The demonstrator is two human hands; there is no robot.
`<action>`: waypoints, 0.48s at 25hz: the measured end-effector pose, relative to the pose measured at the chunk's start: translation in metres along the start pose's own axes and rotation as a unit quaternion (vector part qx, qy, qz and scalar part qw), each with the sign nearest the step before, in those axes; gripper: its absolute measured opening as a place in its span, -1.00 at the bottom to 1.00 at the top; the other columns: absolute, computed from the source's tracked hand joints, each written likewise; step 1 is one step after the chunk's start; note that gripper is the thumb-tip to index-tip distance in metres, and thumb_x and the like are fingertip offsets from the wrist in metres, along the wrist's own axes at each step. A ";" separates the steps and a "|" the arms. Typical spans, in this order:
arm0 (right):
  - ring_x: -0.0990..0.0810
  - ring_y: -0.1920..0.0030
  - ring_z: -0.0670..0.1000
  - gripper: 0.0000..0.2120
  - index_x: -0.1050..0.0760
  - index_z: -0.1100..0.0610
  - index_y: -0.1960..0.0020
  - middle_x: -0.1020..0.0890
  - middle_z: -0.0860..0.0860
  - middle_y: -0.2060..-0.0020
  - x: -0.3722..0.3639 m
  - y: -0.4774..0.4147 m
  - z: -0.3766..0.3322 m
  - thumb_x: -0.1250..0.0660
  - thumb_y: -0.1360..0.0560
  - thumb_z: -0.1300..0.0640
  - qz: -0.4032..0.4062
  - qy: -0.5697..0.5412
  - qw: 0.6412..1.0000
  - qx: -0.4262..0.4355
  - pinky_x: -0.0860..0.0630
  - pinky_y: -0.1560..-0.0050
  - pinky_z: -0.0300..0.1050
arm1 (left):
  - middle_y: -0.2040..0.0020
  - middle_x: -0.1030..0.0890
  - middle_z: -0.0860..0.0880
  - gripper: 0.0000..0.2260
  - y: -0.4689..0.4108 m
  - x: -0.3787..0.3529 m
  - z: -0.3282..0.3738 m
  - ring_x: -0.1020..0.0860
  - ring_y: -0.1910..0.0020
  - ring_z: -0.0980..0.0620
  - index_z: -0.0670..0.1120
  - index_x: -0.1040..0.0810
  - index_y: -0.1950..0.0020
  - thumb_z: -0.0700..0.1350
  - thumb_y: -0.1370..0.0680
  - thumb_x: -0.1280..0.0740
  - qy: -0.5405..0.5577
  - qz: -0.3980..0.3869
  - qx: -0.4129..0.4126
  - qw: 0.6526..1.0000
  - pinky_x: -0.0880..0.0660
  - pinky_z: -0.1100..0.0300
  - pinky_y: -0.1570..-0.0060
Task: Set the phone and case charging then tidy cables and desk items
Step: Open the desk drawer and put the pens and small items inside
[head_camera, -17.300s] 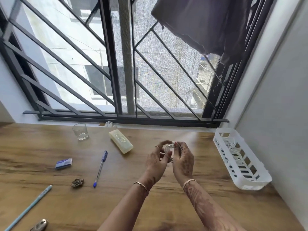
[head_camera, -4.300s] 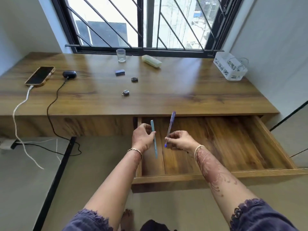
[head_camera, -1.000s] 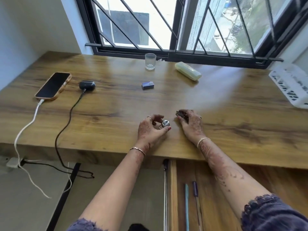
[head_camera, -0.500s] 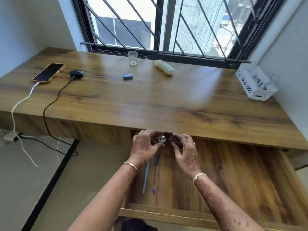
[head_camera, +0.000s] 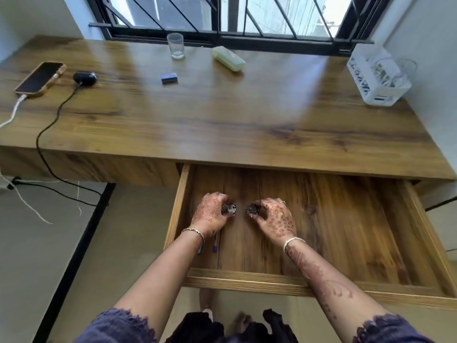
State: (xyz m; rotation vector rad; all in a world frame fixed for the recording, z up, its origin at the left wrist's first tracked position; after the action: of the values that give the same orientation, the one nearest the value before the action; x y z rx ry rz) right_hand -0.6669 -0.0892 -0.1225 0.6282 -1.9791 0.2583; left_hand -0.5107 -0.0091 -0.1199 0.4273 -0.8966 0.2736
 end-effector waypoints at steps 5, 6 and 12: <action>-0.10 -0.51 0.11 -0.58 -0.43 -0.07 -0.36 -0.27 0.03 -0.48 -0.026 0.001 0.023 -0.33 -0.51 -0.05 -0.072 -0.003 0.995 -0.073 -0.02 -0.50 -0.03 | -0.24 -0.53 0.00 -0.71 -0.006 -0.021 -0.008 -0.33 -0.39 -0.12 0.08 -0.54 -0.18 0.01 -0.46 -0.41 -0.047 -0.040 -0.018 0.998 -0.18 0.01 -0.43; -0.11 -0.51 0.11 -0.59 -0.44 -0.08 -0.35 -0.27 0.03 -0.47 -0.028 0.000 0.023 -0.32 -0.51 -0.06 -0.076 0.000 0.995 -0.070 -0.02 -0.50 -0.02 | -0.28 -0.51 -0.01 -0.69 -0.005 -0.020 -0.007 -0.28 -0.42 -0.13 0.07 -0.53 -0.20 0.01 -0.47 -0.40 -0.055 -0.041 -0.021 0.997 -0.16 0.00 -0.41; -0.14 -0.49 0.14 -0.58 -0.43 -0.12 -0.34 -0.32 0.00 -0.41 -0.024 0.003 0.015 -0.35 -0.49 -0.03 -0.057 -0.024 0.996 -0.061 -0.06 -0.48 0.02 | -0.30 -0.50 0.03 -0.65 -0.006 -0.021 0.000 -0.25 -0.43 -0.11 0.09 -0.52 -0.23 0.04 -0.46 -0.41 -0.083 -0.041 -0.040 0.995 -0.20 0.00 -0.36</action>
State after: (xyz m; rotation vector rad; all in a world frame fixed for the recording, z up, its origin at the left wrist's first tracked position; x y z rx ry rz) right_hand -0.6711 -0.0856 -0.1499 0.6710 -1.9810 0.0510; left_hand -0.5209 -0.0152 -0.1378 0.4163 -1.0457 0.1281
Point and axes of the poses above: each hand's wrist, its own y-axis away from the middle knuckle, its own x-axis out of the back of the hand, z = x × y, the point moved 7 cm from there along -y, towards the middle knuckle
